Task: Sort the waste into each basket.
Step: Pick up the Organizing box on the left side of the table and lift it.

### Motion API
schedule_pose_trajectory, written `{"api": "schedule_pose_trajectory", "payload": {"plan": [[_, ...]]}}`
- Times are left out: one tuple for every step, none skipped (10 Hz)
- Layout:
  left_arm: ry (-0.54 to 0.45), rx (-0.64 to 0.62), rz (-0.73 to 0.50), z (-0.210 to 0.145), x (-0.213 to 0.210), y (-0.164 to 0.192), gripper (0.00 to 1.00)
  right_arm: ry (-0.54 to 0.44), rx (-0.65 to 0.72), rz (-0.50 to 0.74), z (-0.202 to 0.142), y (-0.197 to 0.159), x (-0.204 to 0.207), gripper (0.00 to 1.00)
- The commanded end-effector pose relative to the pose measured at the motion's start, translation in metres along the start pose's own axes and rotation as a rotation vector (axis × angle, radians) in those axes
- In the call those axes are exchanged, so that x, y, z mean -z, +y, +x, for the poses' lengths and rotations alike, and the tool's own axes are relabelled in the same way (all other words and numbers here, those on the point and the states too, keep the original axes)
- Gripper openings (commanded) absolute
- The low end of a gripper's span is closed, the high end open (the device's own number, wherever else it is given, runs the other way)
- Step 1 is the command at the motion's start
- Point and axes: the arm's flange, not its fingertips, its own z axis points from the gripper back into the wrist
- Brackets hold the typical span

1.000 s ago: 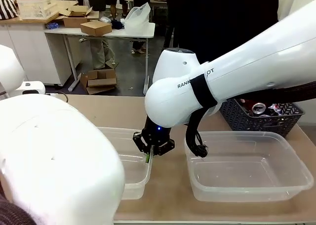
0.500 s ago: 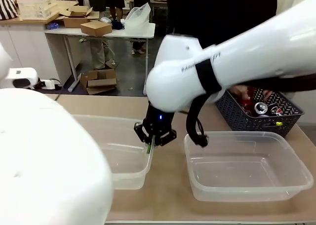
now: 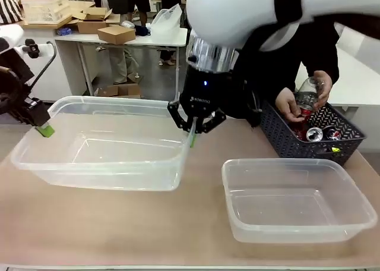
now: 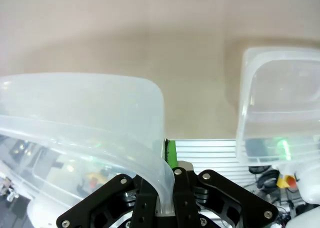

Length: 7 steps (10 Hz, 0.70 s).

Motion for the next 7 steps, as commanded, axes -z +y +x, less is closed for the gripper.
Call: {"api": "schedule_pose_trajectory", "payload": {"plan": [[0.003,-0.022,0.03,-0.023,0.019,-0.006,0.0,-0.022,0.008,-0.004,-0.007,0.001,0.011,0.0],[0.003,-0.022,0.03,-0.023,0.019,-0.006,0.0,-0.022,0.008,-0.004,-0.007,0.001,0.011,0.0],[0.003,-0.022,0.03,-0.023,0.019,-0.006,0.0,-0.022,0.008,-0.004,-0.007,0.001,0.011,0.0],[0.003,-0.022,0.03,-0.023,0.019,-0.006,0.0,-0.022,0.008,-0.004,-0.007,0.001,0.011,0.0],[0.003,-0.022,0.03,-0.023,0.019,-0.006,0.0,-0.022,0.008,-0.004,-0.007,0.001,0.011,0.0],[0.003,-0.049,0.022,-0.008,0.017,-0.004,0.08,0.004,0.005,-0.02,-0.002,0.0,0.015,0.03],[-0.016,-0.239,-0.073,0.017,0.013,-0.016,0.08,-0.009,-0.009,-0.051,0.005,-0.016,-0.002,0.03]]}}
